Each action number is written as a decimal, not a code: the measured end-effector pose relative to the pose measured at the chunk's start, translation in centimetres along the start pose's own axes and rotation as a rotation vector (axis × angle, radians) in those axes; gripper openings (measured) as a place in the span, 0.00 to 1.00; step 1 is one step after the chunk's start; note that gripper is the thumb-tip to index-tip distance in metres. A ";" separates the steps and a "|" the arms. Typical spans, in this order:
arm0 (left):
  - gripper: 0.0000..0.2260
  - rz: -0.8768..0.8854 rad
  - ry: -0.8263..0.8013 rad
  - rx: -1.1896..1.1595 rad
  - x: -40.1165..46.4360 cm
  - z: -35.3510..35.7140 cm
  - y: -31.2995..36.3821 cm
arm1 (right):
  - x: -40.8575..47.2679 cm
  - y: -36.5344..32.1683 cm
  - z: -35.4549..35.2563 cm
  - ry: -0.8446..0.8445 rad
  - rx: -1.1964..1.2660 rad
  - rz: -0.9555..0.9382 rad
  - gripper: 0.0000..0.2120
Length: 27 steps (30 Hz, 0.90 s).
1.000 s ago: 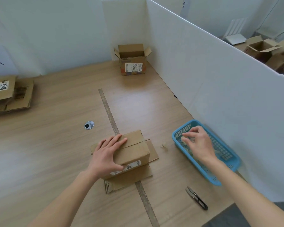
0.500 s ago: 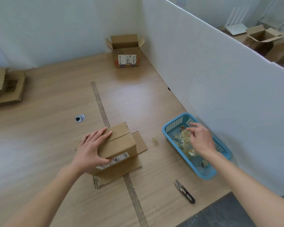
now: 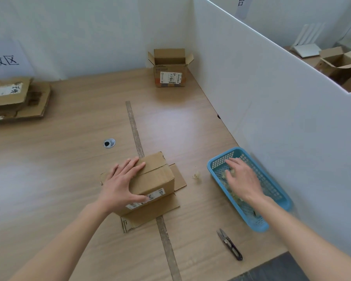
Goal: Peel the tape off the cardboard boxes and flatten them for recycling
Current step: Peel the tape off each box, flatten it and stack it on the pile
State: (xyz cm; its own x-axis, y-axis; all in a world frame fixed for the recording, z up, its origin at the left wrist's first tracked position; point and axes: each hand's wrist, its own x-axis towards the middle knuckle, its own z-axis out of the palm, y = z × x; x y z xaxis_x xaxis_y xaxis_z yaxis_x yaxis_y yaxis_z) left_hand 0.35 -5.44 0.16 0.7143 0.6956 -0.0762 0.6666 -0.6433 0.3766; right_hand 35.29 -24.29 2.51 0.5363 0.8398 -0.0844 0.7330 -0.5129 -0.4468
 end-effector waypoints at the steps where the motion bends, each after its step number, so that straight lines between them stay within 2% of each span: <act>1: 0.45 -0.003 -0.004 -0.026 0.0 -0.1 0.2 | -0.1 -1.4 0.3 -0.020 0.004 -0.055 0.21; 3: 0.40 -0.034 0.049 -0.121 -0.1 -0.3 0.7 | -0.1 -4.9 1.3 -0.091 -0.004 -0.193 0.20; 6: 0.33 -0.117 0.237 -0.163 -0.9 -0.9 1.1 | 0.1 -10.6 3.0 -0.145 0.056 -0.357 0.21; 9: 0.32 -0.280 0.339 -0.201 -2.7 -1.8 0.6 | 0.4 -14.9 4.2 -0.270 0.071 -0.472 0.30; 12: 0.33 -0.427 0.328 -0.239 -4.3 -2.4 -0.1 | 0.5 -16.8 5.3 -0.317 -0.205 -0.620 0.38; 14: 0.33 -0.482 0.308 -0.288 -4.8 -2.6 -0.2 | 0.7 -17.2 5.9 -0.298 -0.284 -0.650 0.35; 16: 0.35 -0.507 0.297 -0.390 -4.9 -2.6 0.1 | 0.6 -17.6 6.0 -0.298 -0.243 -0.616 0.31; 20: 0.50 -0.607 0.225 -0.757 -4.3 -3.5 1.4 | -0.3 -17.6 5.5 -0.164 -0.247 -0.634 0.16; 22: 0.51 -0.670 0.157 -0.880 -3.8 -3.6 1.7 | -1.4 -16.6 5.6 -0.158 -0.231 -0.638 0.17; 25: 0.45 -0.647 0.107 -0.719 -3.2 -3.2 2.1 | -2.6 -14.4 6.0 -0.315 -0.149 -0.680 0.12; 27: 0.48 -0.628 0.117 -0.591 -2.3 -3.0 2.8 | -3.1 -13.5 6.0 -0.438 -0.123 -0.670 0.20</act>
State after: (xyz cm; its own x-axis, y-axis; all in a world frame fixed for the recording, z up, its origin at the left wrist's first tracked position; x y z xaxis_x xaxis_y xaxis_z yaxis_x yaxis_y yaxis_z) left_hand -0.07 -7.93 4.15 0.2031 0.9154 -0.3477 0.6871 0.1197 0.7166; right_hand 21.26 -18.88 3.41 -0.2266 0.9561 -0.1858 0.8950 0.1292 -0.4269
